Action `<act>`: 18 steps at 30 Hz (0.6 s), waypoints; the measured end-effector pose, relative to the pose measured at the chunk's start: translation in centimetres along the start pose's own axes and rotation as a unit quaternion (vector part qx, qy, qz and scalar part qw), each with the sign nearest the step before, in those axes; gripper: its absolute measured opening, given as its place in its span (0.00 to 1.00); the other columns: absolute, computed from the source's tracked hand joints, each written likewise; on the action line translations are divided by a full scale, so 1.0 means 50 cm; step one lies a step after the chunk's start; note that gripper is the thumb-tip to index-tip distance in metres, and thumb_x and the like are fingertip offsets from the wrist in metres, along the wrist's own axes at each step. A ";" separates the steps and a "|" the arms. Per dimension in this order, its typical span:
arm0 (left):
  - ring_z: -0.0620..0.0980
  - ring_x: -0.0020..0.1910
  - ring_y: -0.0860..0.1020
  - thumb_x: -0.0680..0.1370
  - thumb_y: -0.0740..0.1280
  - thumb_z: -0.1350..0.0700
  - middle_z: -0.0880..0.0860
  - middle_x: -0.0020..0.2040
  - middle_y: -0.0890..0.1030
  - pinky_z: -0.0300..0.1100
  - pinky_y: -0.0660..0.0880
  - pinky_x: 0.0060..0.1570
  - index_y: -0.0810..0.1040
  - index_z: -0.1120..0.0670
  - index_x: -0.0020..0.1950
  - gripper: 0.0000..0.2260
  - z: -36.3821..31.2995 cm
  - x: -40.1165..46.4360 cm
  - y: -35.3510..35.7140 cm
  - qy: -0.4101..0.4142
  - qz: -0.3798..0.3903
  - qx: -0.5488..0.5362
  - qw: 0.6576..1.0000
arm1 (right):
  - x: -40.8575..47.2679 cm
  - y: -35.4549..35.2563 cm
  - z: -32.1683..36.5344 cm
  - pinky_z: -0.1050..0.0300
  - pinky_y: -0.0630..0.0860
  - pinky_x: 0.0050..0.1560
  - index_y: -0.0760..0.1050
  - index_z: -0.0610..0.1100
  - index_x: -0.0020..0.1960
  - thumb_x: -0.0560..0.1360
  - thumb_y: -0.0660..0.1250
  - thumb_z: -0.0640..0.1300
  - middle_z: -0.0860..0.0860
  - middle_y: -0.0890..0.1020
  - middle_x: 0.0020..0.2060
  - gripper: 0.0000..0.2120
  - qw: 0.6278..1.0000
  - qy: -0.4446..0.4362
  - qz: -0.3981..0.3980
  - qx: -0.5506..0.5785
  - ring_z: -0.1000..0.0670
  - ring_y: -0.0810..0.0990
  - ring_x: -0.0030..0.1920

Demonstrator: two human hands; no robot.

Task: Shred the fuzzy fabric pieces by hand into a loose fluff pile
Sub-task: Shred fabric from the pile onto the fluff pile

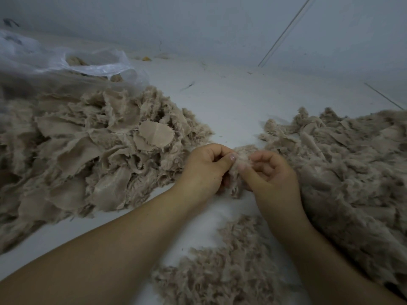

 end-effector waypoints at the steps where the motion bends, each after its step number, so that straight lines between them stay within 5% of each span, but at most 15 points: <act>1: 0.47 0.22 0.71 0.81 0.64 0.61 0.54 0.26 0.76 0.35 0.66 0.22 0.79 0.55 0.39 0.11 -0.001 0.000 0.001 0.001 0.003 0.000 1.000 | 0.000 0.000 -0.002 0.64 0.77 0.37 0.76 0.43 0.47 0.75 0.71 0.34 0.50 0.82 0.35 0.06 1.000 0.003 -0.001 -0.015 0.55 0.80 0.34; 6: 0.48 0.21 0.72 0.83 0.60 0.58 0.51 0.23 0.74 0.39 0.68 0.22 0.76 0.57 0.43 0.11 -0.001 0.001 -0.003 -0.005 -0.017 -0.015 1.000 | 0.001 -0.008 -0.005 0.60 0.78 0.34 0.79 0.42 0.47 0.76 0.68 0.32 0.44 0.83 0.36 0.07 0.999 0.023 -0.013 -0.035 0.53 0.80 0.32; 9: 0.50 0.25 0.77 0.78 0.68 0.47 0.54 0.28 0.79 0.41 0.72 0.24 0.74 0.59 0.47 0.15 -0.012 -0.006 0.014 0.034 0.021 0.037 0.999 | -0.003 -0.008 -0.002 0.57 0.82 0.36 0.80 0.40 0.49 0.76 0.70 0.35 0.44 0.86 0.37 0.04 0.999 0.032 -0.004 -0.003 0.49 0.84 0.35; 12: 0.56 0.33 0.79 0.76 0.71 0.55 0.59 0.36 0.81 0.46 0.76 0.30 0.76 0.58 0.45 0.08 -0.004 -0.003 0.010 0.022 -0.015 0.080 0.996 | -0.004 -0.009 0.001 0.59 0.82 0.37 0.80 0.41 0.48 0.76 0.69 0.34 0.45 0.86 0.36 0.04 0.999 0.034 -0.010 0.011 0.49 0.86 0.36; 18: 0.53 0.22 0.72 0.82 0.62 0.62 0.60 0.29 0.77 0.38 0.70 0.21 0.77 0.60 0.40 0.11 0.013 0.008 -0.012 -0.046 -0.043 -0.086 0.994 | 0.002 -0.011 0.000 0.66 0.78 0.33 0.79 0.42 0.45 0.78 0.66 0.33 0.51 0.85 0.33 0.07 0.998 0.031 -0.039 0.032 0.56 0.83 0.32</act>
Point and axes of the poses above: each hand's wrist, its own x-axis towards the middle knuckle, its own y-axis out of the palm, z = x × y, the point moved 6 cm from there along x, towards the middle knuckle
